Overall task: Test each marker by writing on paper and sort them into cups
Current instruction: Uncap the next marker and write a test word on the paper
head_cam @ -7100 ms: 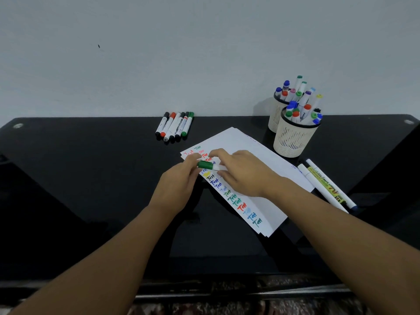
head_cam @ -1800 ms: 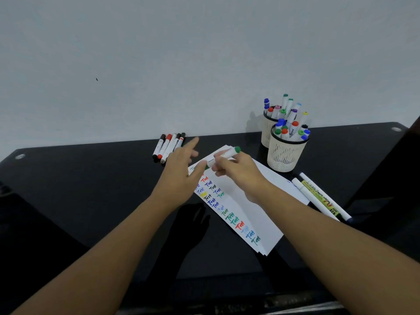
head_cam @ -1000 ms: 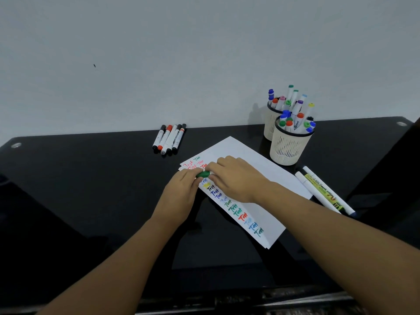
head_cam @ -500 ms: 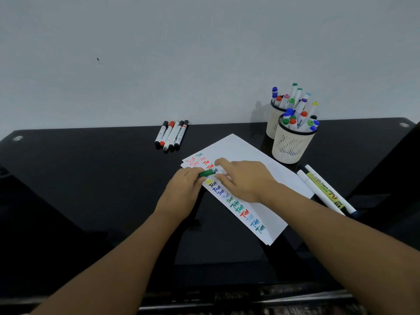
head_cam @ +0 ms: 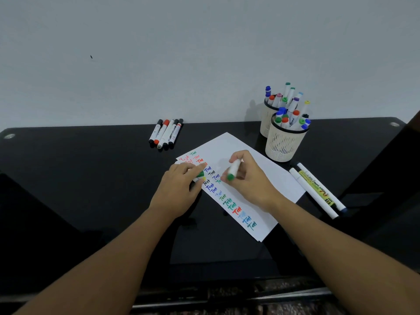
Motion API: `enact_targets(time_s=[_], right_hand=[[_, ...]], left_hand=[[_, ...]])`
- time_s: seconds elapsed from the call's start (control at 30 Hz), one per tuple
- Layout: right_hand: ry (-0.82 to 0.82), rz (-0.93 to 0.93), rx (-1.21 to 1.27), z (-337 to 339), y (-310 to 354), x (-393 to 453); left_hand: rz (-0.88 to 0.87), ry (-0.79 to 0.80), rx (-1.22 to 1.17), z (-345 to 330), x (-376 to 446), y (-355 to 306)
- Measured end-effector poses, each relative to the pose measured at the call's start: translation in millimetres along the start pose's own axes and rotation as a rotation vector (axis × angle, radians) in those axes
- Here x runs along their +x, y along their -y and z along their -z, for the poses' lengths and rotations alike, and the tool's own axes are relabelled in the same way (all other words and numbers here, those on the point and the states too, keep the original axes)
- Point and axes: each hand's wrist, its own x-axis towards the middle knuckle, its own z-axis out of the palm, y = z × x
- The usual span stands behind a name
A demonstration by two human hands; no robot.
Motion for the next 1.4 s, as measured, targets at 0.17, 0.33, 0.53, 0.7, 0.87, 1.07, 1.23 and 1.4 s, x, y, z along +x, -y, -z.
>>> enact_targets(time_s=[0.17,0.33,0.53,0.7,0.87,1.07,1.23,1.4], right_hand=[[-0.097,0.026,0.107,1.5,2.0,-15.1],[-0.12,-0.037,0.092,3.3,-3.7,-23.4],[-0.101,-0.076,-0.015,-0.2,-1.2,-23.0],[-0.094,-0.116,-0.06,-1.4,-2.6,-23.6],[-0.076,-0.091,-0.088,-3.1,-5.6,-22.8],[-0.056,-0.04,-0.121,-2.6,-5.2,-23.4],[-0.096,-0.058,-0.139,-1.0,-3.3,-23.8],[-0.064,-0.068,-0.162,-0.7,-1.4,-26.3]], left_hand=[[-0.028,-0.011,0.014,-4.8,1.5,4.3],[-0.026,-0.019,0.011,-4.3,2.0,3.6],[0.026,0.019,-0.001,-1.7,1.5,1.5],[0.033,0.019,0.004,-1.3,1.0,1.8],[0.043,0.034,-0.003,0.2,1.4,0.7],[0.045,0.028,-0.011,-0.5,1.9,0.2],[0.05,0.027,-0.014,-0.9,1.4,1.3],[0.055,0.034,-0.015,-0.5,1.6,0.9]])
